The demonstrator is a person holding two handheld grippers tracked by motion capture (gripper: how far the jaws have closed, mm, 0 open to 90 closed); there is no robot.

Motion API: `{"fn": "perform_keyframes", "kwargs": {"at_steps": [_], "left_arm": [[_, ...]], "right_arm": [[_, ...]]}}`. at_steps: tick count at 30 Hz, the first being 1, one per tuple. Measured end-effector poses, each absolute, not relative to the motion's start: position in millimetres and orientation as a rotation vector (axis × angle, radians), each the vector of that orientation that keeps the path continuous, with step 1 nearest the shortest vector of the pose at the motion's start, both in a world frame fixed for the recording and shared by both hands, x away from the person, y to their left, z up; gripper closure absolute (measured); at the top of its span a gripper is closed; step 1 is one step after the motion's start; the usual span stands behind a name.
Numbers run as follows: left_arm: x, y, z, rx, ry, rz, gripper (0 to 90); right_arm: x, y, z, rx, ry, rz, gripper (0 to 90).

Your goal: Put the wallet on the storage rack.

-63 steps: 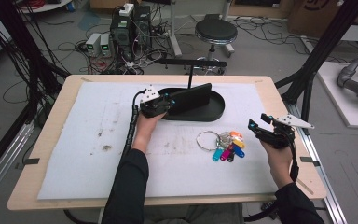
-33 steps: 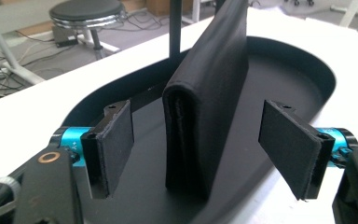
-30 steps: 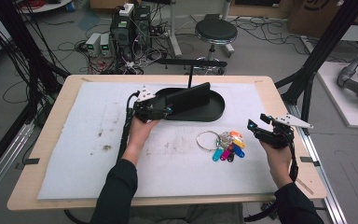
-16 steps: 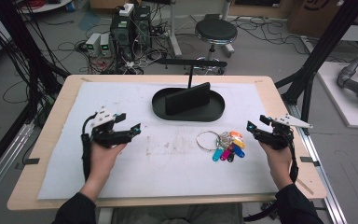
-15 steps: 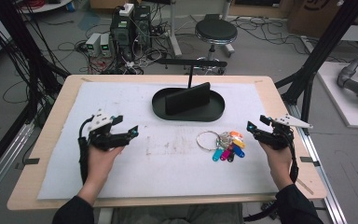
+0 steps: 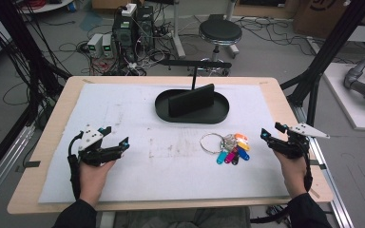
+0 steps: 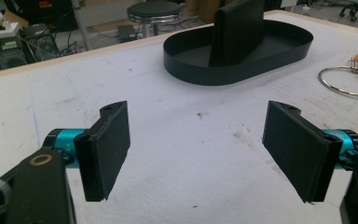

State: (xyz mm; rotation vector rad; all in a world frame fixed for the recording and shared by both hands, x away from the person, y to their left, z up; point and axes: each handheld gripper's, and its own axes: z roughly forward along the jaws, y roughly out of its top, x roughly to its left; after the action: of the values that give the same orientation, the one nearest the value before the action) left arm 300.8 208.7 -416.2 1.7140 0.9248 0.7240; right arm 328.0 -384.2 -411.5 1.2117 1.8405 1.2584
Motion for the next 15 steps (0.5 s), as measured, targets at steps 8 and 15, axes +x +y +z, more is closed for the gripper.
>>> {"fn": "perform_keyframes", "kwargs": {"at_steps": [8,15], "left_arm": [[300.1,203.4,-417.7,1.733,0.907,0.746,23.3],[300.6,207.8,-419.9,1.727,0.927,0.748,23.3]], "right_arm": [[327.3,-382.0,-411.6,1.192,1.856,1.249,32.8],[328.6,-381.9,-413.0,1.194,1.860,1.243,32.8]]}}
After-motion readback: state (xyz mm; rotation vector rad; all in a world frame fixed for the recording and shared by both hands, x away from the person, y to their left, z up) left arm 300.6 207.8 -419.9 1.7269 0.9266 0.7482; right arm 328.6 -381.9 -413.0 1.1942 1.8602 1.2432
